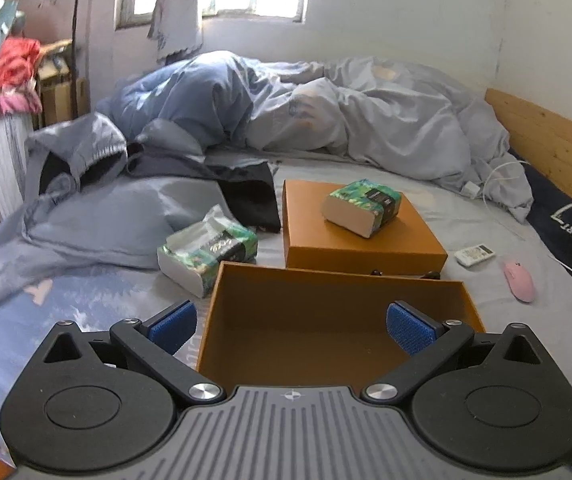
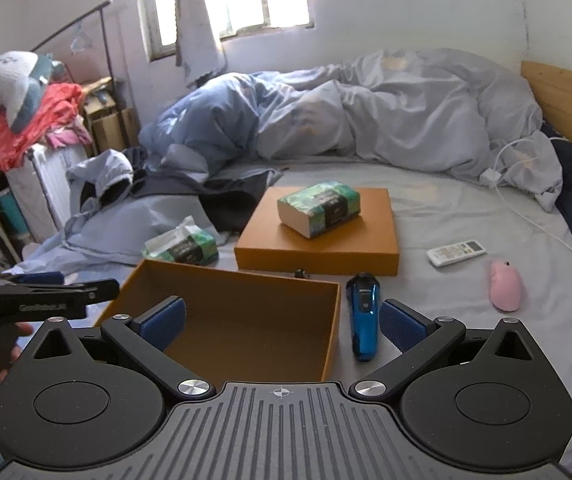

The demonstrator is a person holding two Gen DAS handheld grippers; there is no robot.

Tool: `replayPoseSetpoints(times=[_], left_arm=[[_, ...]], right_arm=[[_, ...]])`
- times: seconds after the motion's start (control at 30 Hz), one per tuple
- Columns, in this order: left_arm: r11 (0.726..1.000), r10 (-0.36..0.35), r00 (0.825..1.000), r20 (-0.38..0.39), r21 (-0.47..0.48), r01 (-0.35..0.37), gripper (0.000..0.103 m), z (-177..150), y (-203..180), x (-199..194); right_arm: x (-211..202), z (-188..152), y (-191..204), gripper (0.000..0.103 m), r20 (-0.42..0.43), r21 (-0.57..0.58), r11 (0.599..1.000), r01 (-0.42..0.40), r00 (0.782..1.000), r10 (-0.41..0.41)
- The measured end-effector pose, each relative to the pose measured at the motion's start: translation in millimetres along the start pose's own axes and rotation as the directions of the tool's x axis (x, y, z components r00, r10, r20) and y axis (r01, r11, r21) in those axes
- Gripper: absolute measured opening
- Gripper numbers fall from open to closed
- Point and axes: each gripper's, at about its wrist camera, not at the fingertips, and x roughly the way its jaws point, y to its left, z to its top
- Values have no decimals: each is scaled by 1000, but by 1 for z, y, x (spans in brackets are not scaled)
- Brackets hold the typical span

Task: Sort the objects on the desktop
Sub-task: 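Move the left gripper toward the white-and-green Face tissue pack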

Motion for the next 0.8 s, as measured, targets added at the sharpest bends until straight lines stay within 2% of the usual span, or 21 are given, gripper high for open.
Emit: replayPoseSetpoints(times=[0.03,0.23,0.57,0.8], left_arm=[[1000,-1,1000,-6,0,1,103,-1,2,4],[1000,-11,1000,-3,-2,11,103,2,17,23],[998,63,998,6,-15,-63,100,29,59,71],[997,56,998,12,54,-57,99,54,68,112]], right_arm=[[14,5,-10,103,-22,19,1000,-7,1000,8],[24,8,-12,103,-28,10,1000,1,1000,0],[42,15,-10,103,-34,14,1000,-1,999,1],[57,14,-9,103,-52,27,1000,-12,999,14]])
